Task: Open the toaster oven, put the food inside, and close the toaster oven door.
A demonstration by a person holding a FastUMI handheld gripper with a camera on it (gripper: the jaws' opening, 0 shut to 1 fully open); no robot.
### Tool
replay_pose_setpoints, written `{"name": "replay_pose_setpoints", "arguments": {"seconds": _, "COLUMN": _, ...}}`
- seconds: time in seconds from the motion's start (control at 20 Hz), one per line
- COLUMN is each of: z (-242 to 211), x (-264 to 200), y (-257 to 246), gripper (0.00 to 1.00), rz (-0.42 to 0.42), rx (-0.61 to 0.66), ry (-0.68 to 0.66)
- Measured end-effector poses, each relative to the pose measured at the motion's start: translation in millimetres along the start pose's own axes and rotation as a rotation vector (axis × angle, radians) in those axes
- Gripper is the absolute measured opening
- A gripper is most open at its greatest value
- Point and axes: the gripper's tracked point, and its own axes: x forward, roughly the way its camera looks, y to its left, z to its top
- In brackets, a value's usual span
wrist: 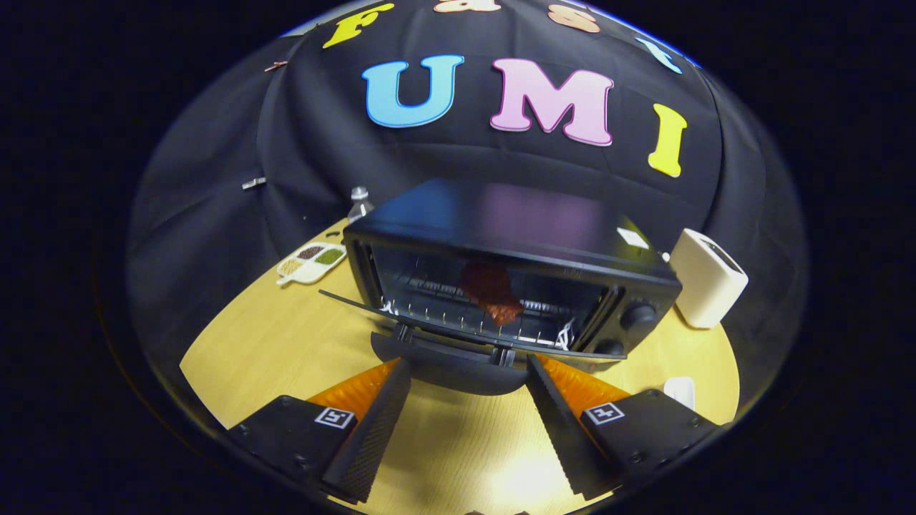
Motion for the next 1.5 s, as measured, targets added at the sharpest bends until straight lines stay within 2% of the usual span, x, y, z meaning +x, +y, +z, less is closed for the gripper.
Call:
{"name": "replay_pose_setpoints", "arguments": {"seconds": 0.2, "z": 42, "x": 15, "y": -12, "gripper": 1.00, "rz": -0.017, "rx": 0.034, "ry": -0.057}}
{"name": "replay_pose_setpoints", "arguments": {"seconds": 0.35, "z": 62, "x": 2, "y": -12, "gripper": 1.00, "rz": -0.014, "rx": 0.056, "ry": -0.115}}
{"name": "replay_pose_setpoints", "arguments": {"seconds": 0.65, "z": 100, "x": -56, "y": -19, "gripper": 1.00, "rz": 0.006, "rx": 0.111, "ry": -0.265}}
{"name": "replay_pose_setpoints", "arguments": {"seconds": 0.85, "z": 124, "x": -106, "y": -56, "gripper": 1.00, "rz": -0.041, "rx": 0.139, "ry": -0.365}}
{"name": "replay_pose_setpoints", "arguments": {"seconds": 1.0, "z": 126, "x": -142, "y": -88, "gripper": 1.00, "rz": -0.095, "rx": 0.156, "ry": -0.404}}
{"name": "replay_pose_setpoints", "arguments": {"seconds": 1.25, "z": 110, "x": -191, "y": -141, "gripper": 0.99, "rz": -0.193, "rx": 0.231, "ry": -0.396}}
{"name": "replay_pose_setpoints", "arguments": {"seconds": 1.5, "z": 102, "x": -212, "y": -164, "gripper": 0.98, "rz": -0.255, "rx": 0.245, "ry": -0.394}}
